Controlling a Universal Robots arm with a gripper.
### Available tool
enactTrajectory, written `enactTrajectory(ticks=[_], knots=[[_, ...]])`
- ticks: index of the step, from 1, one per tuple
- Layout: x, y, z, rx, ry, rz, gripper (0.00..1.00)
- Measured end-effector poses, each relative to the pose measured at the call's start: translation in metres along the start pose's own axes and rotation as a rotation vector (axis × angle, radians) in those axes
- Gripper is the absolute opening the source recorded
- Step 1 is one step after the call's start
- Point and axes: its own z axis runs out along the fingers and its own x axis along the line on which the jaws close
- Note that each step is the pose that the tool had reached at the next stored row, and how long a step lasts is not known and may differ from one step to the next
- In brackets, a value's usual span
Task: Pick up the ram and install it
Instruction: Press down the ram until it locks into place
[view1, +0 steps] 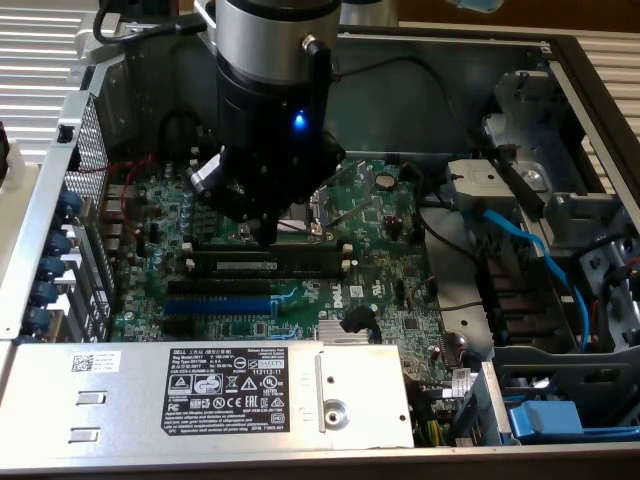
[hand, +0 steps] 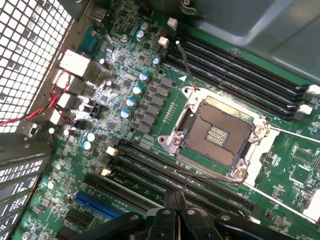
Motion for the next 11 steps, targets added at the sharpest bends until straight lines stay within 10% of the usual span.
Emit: enactTrajectory(ticks=[11], knots=[[0.0000, 0.0000, 0.0005, -0.0047, -0.0057, 0.170, 0.11]])
